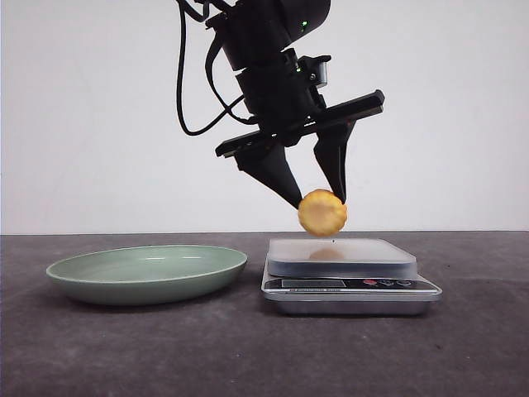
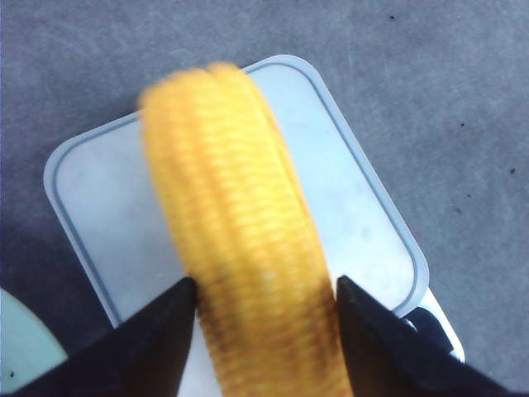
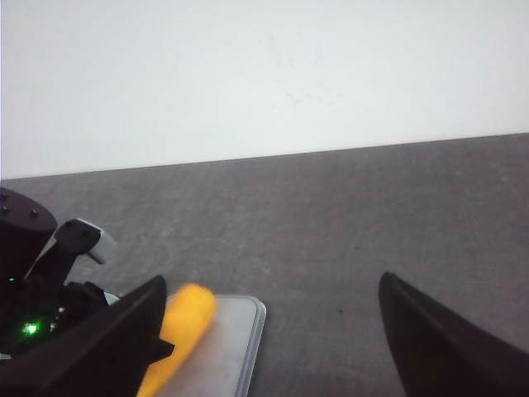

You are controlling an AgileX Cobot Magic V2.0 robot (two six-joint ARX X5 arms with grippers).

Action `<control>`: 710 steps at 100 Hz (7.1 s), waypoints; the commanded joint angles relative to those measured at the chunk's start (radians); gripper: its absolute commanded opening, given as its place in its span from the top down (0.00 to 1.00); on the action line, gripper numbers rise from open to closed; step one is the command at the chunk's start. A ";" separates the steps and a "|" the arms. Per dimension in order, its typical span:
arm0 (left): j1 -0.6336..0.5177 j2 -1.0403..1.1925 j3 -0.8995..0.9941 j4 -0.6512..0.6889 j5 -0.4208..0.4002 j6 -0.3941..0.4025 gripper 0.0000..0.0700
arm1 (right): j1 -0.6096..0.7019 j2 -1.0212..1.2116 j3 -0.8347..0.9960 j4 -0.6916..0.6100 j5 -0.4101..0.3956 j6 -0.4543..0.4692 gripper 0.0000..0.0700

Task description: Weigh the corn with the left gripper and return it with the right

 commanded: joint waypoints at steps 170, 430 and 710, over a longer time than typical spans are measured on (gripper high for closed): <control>0.375 -1.106 0.042 -0.424 -0.406 0.235 0.50 | 0.086 0.035 0.018 -0.012 -0.026 -0.009 0.26; 0.412 -1.770 -0.347 -0.902 -0.268 -0.094 0.50 | 0.563 1.046 0.022 0.410 0.287 0.278 1.00; 0.412 -1.770 -0.349 -0.831 -0.274 -0.049 0.50 | 0.244 0.362 0.563 -0.286 0.200 -0.055 0.10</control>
